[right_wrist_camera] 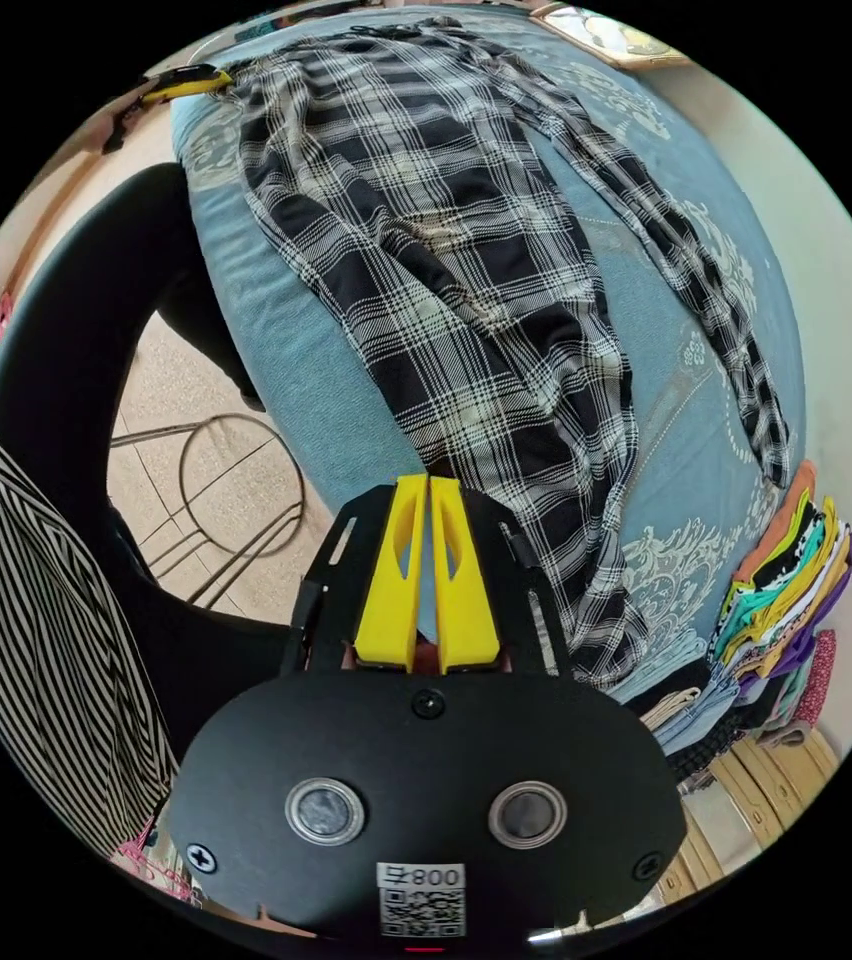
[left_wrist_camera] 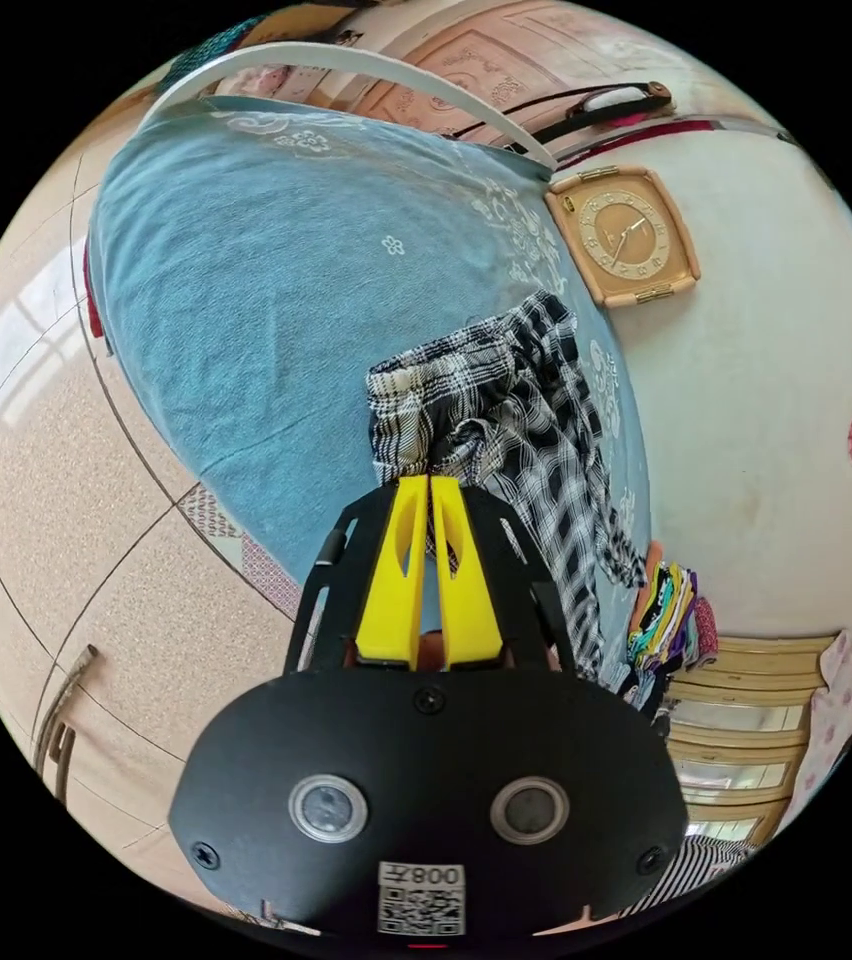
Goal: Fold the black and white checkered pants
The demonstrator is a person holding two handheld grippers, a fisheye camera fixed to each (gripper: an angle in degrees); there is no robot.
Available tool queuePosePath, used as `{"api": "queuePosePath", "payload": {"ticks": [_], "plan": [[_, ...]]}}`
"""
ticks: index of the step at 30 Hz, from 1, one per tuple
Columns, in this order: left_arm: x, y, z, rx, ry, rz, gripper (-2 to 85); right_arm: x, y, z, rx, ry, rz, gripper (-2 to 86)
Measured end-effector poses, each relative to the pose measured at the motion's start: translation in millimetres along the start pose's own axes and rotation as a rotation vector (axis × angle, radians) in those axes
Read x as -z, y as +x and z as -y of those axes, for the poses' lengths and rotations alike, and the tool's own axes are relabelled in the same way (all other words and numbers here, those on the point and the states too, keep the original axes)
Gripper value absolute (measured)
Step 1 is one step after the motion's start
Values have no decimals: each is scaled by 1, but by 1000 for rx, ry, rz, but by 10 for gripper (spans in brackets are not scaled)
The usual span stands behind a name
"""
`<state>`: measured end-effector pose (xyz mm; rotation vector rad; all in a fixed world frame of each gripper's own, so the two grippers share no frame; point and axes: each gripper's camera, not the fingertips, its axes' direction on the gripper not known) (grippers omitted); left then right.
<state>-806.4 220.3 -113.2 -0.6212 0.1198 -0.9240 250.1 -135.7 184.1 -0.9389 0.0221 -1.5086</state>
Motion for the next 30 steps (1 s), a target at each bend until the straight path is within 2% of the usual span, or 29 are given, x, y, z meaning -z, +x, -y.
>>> {"api": "queuePosePath", "payload": {"ticks": [5, 10, 13, 16, 19, 25, 28, 30], "plan": [[33, 4, -4, -68, 78, -22, 3, 4, 2, -20, -46, 63, 106, -2], [38, 7, -11, -82, 58, 16, 4, -2, -2, -36, -85, 135, 46, 8], [31, 11, -23, -45, 72, 44, 9, -18, -5, -39, -110, 136, -14, 53], [23, 23, -40, -44, 87, -39, 20, -36, -14, -43, -79, 142, -78, 73], [-1, 62, -61, -166, -14, -45, 23, -70, -16, -44, -59, 76, -81, 29], [-62, 177, -115, -496, -207, -171, 24, -91, -20, -82, -102, 129, 19, 3], [-111, 251, -147, -683, -369, -242, 38, -118, -13, -108, -188, 137, 56, 9], [-153, 320, -184, -878, -494, -266, 52, -128, 1, -135, -304, 183, 122, 20]]}}
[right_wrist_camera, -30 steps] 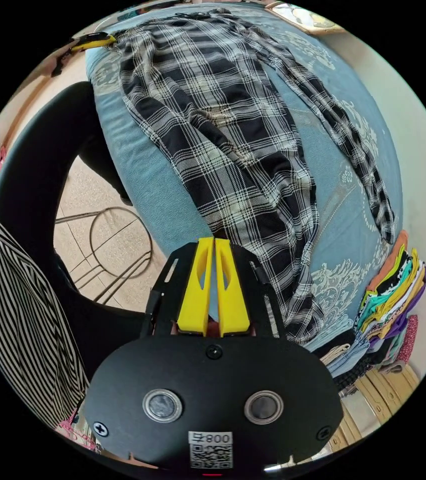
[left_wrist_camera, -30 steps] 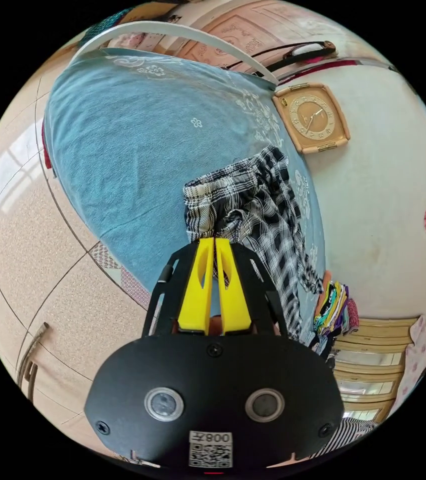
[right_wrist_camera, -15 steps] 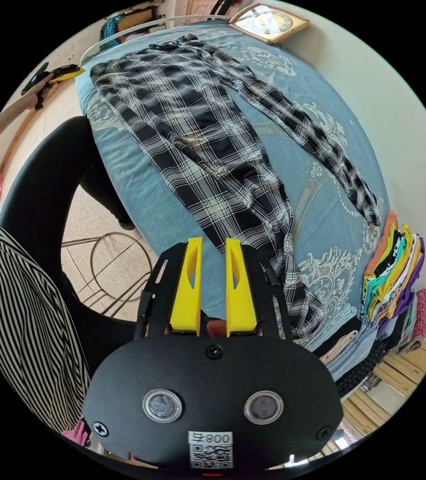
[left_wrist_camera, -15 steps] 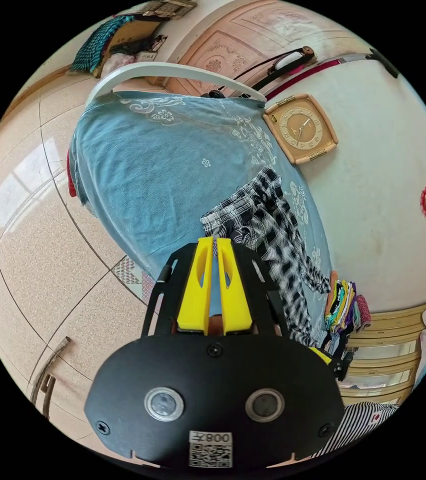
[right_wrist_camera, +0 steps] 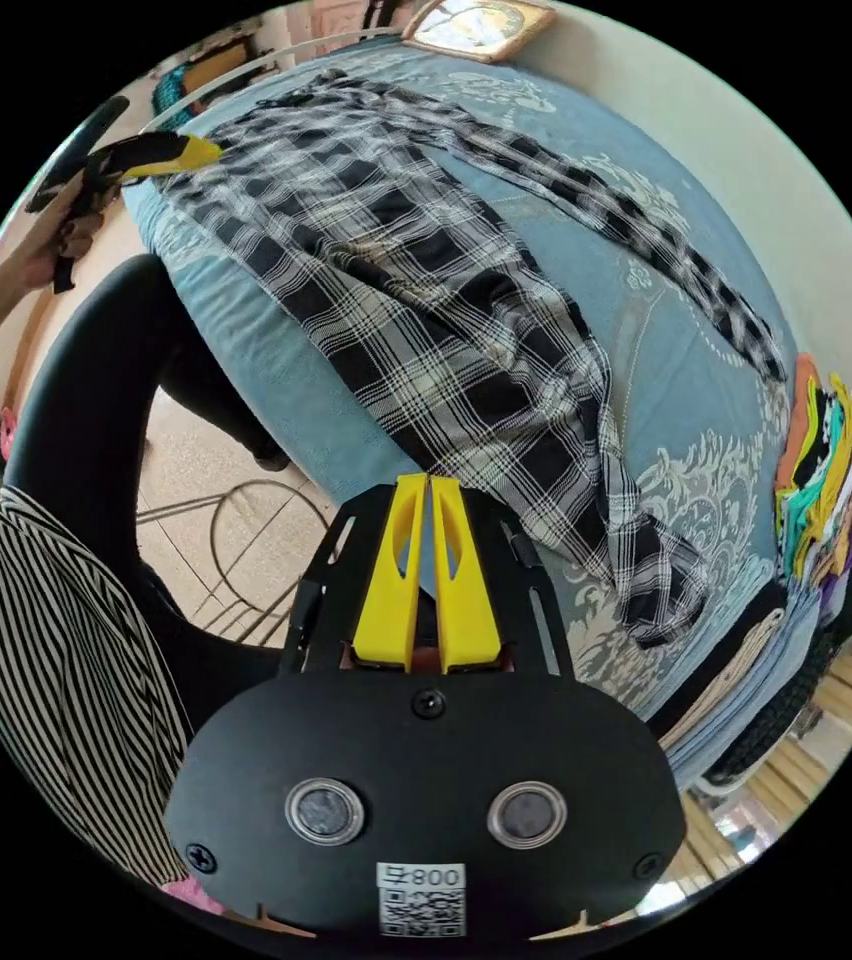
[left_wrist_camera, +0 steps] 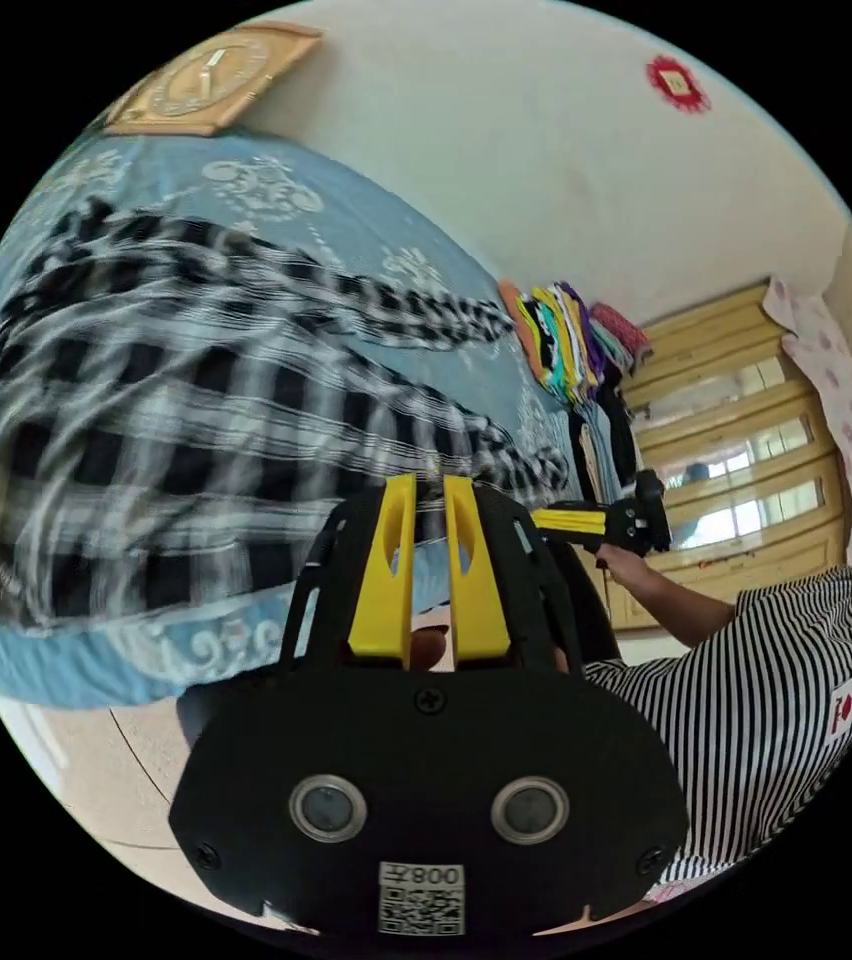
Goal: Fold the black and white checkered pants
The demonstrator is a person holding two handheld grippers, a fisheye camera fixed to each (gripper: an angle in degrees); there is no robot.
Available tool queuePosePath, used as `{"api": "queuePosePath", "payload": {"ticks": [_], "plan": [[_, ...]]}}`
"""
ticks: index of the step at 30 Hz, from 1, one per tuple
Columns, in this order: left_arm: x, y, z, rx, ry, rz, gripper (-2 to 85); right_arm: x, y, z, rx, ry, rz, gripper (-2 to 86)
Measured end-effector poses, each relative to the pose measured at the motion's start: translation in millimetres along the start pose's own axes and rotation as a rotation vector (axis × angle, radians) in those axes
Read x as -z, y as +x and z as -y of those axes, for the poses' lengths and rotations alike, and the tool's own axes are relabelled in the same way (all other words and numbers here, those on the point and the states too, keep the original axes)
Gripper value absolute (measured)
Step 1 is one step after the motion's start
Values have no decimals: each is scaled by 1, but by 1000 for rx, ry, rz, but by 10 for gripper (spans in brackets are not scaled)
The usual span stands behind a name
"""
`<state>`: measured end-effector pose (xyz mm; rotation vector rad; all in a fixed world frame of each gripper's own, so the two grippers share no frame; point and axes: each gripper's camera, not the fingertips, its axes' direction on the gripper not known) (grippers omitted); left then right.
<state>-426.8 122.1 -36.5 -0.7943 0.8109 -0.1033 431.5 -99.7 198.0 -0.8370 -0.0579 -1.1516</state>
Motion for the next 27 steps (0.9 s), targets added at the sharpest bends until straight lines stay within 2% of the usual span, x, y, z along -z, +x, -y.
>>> {"api": "queuePosePath", "payload": {"ticks": [5, 8, 10, 14, 17, 23, 27], "plan": [[-121, 116, 81, -400, -223, -7, 69, -9, 104, -113, -461, 138, -2, 59], [-194, 185, 113, -631, -346, 67, 71, -33, 169, -181, -702, 213, 103, 57], [-229, 218, 126, -741, -397, 135, 71, -48, 196, -209, -775, 253, 134, 55], [-292, 267, 148, -899, -494, 263, 67, -83, 230, -243, -775, 271, 154, 56], [-322, 283, 161, -914, -550, 302, 55, -109, 245, -258, -726, 282, 218, 55], [-356, 309, 190, -868, -564, 292, 15, -149, 265, -289, -691, 299, 270, 33], [-356, 330, 214, -845, -515, 214, 7, -157, 279, -313, -675, 343, 355, 10]]}}
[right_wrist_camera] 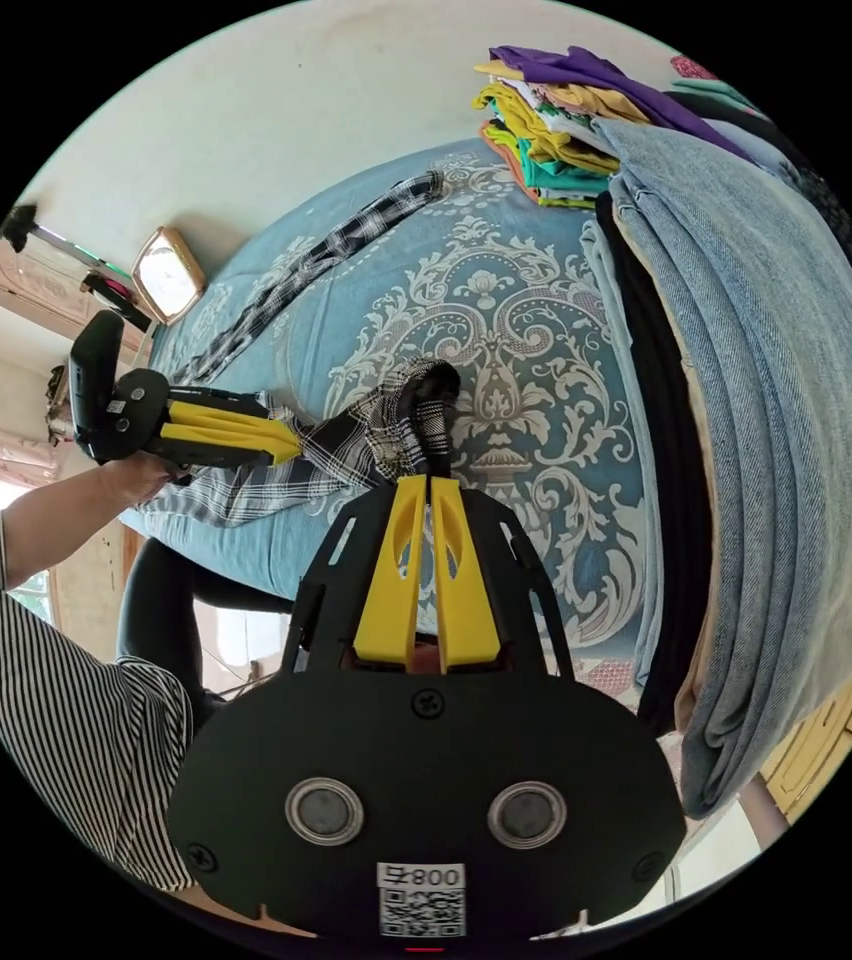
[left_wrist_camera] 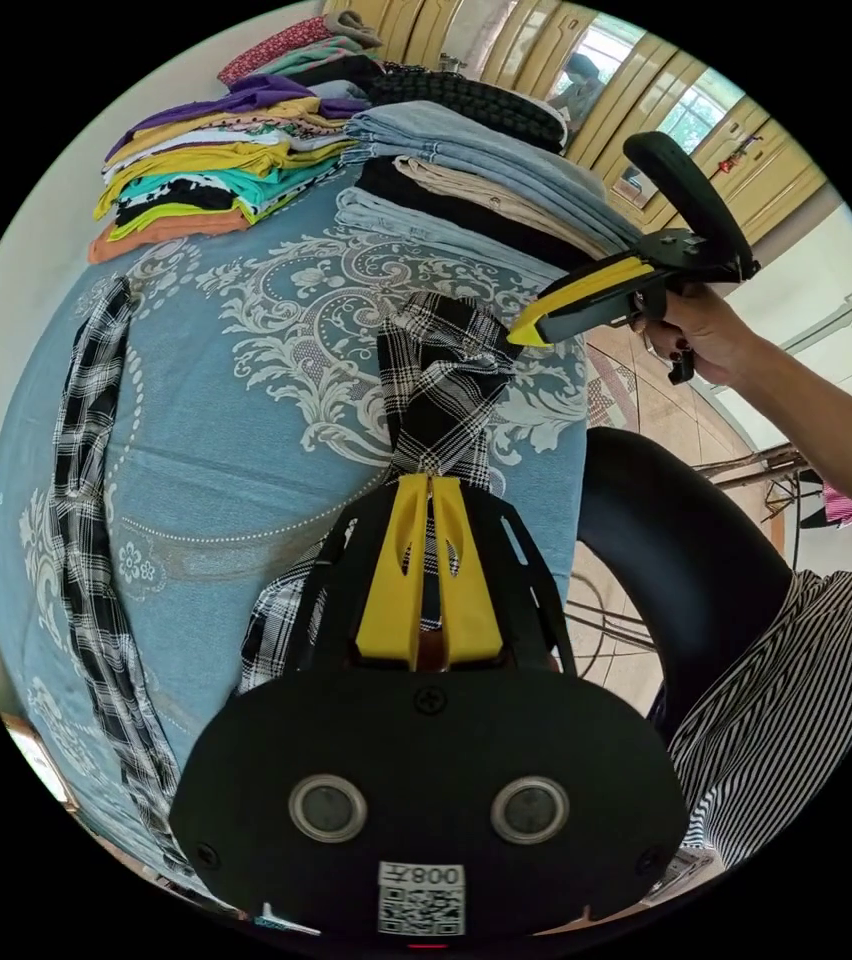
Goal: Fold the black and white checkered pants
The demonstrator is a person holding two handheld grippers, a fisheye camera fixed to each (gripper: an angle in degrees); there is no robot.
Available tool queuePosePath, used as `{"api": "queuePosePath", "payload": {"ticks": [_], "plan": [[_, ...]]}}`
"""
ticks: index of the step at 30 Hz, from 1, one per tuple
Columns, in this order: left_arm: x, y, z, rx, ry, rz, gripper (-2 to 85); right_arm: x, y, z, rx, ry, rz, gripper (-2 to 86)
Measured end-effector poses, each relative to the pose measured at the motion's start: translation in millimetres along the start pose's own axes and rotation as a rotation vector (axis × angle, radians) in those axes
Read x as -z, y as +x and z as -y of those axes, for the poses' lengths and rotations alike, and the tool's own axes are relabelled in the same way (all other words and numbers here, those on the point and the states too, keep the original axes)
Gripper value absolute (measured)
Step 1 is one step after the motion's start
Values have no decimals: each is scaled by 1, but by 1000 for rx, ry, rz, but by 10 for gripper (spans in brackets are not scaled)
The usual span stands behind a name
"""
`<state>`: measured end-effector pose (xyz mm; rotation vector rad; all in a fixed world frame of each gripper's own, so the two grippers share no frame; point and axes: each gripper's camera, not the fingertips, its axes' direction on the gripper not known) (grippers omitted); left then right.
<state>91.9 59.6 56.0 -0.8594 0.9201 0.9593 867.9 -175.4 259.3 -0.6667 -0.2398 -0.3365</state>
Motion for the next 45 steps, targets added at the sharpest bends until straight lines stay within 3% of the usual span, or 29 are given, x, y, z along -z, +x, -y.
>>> {"api": "queuePosePath", "payload": {"ticks": [5, 10, 15, 22, 30, 37, 40, 45], "plan": [[34, -20, 26, 36, 152, -116, 6, 50, 40, -22, -69, 165, 269, 4], [29, -75, 60, 219, 193, -202, 16, 69, 81, -4, -148, 283, 345, 14], [-3, -115, 80, 384, 106, -223, 53, 36, 97, 29, -179, 155, 112, 43], [-1, -83, 84, 286, 147, -279, 67, -10, 74, -7, -29, 1, -54, 62], [-22, -49, 78, 244, -27, -136, 41, -53, 59, 5, 90, -114, -204, 32], [-14, -43, 97, 193, 25, -188, 30, -30, 78, 9, 23, -116, -296, 4], [-17, -45, 98, 200, 7, -204, 40, -37, 92, 7, -38, -134, -246, 7], [13, -70, 123, 216, 168, -234, 69, -27, 88, 9, -81, -43, -271, 24]]}}
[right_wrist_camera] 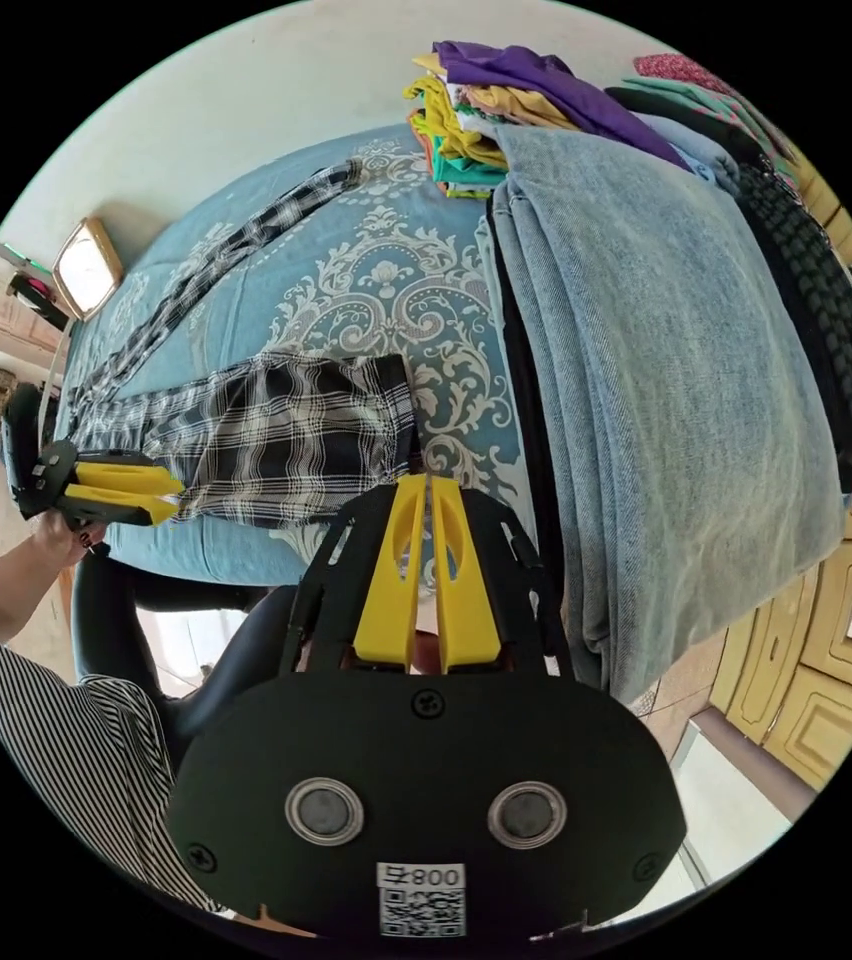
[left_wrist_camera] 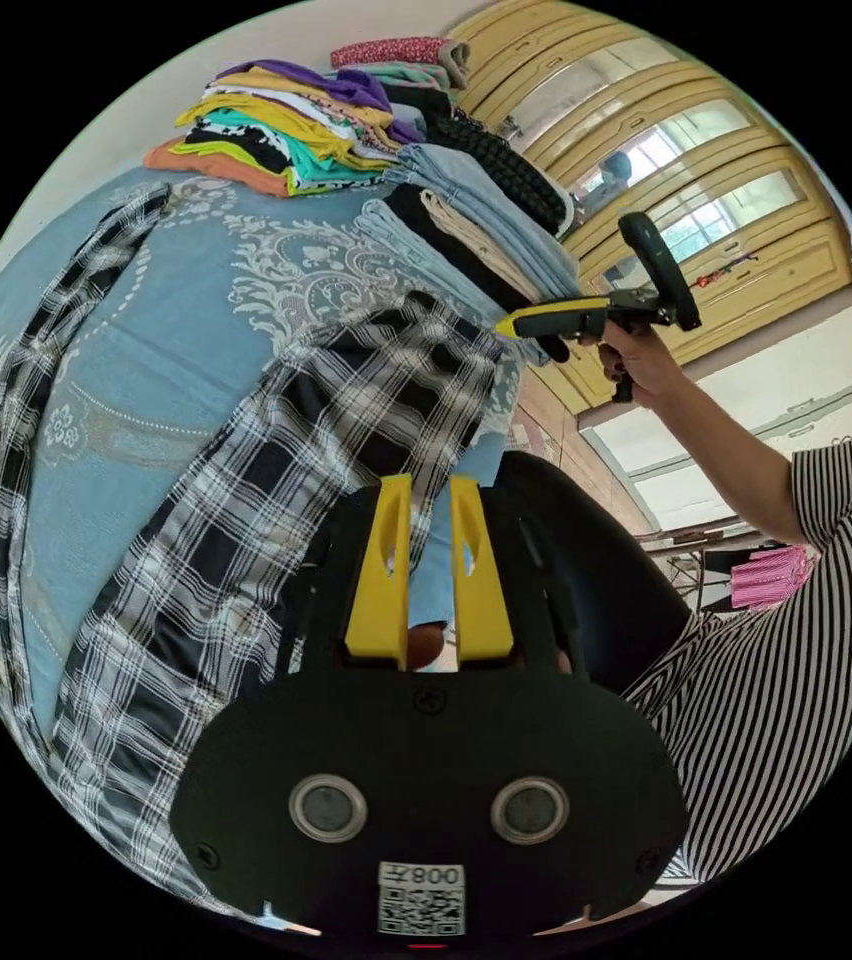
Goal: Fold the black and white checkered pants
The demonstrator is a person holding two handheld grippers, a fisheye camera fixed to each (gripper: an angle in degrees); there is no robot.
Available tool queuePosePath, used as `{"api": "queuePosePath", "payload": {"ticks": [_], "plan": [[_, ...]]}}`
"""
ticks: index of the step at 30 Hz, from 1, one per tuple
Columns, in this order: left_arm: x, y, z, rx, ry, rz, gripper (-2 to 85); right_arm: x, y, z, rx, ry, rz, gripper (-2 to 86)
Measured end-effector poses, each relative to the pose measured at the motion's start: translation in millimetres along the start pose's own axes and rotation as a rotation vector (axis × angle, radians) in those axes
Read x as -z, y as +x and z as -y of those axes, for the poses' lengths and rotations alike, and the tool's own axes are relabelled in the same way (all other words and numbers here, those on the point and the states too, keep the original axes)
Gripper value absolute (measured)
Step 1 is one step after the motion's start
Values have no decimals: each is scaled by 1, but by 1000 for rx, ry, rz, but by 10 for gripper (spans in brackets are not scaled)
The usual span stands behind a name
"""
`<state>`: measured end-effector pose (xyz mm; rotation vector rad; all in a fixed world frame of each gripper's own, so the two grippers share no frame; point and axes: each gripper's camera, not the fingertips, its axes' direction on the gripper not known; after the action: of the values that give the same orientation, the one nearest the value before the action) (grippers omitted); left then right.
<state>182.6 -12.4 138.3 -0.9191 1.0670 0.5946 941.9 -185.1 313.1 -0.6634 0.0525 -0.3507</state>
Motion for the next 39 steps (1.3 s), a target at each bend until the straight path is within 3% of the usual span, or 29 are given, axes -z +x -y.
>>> {"api": "queuePosePath", "payload": {"ticks": [4, 9, 13, 18, 23, 31, 39], "plan": [[-3, -8, 53, -57, 5, 19, 77, 4, -1, -1, -36, 35, 52, 55], [-37, -15, 113, -95, -122, 39, 77, -13, -1, -1, -65, 5, 66, 57], [-53, -18, 122, -95, -225, 39, 51, -24, -3, 6, -61, -21, 55, 41], [-19, -8, 124, -151, -75, -26, 30, -9, 4, 8, -85, 41, 81, 12], [-20, -16, 115, -132, -164, 55, 43, -15, 10, 20, -129, 32, 98, 7], [99, -50, -8, 42, 120, 43, 72, 12, 9, 25, -190, 100, 90, 17], [151, -59, -238, 452, -80, 298, 46, 2, -131, 73, 266, 37, 160, 3]]}}
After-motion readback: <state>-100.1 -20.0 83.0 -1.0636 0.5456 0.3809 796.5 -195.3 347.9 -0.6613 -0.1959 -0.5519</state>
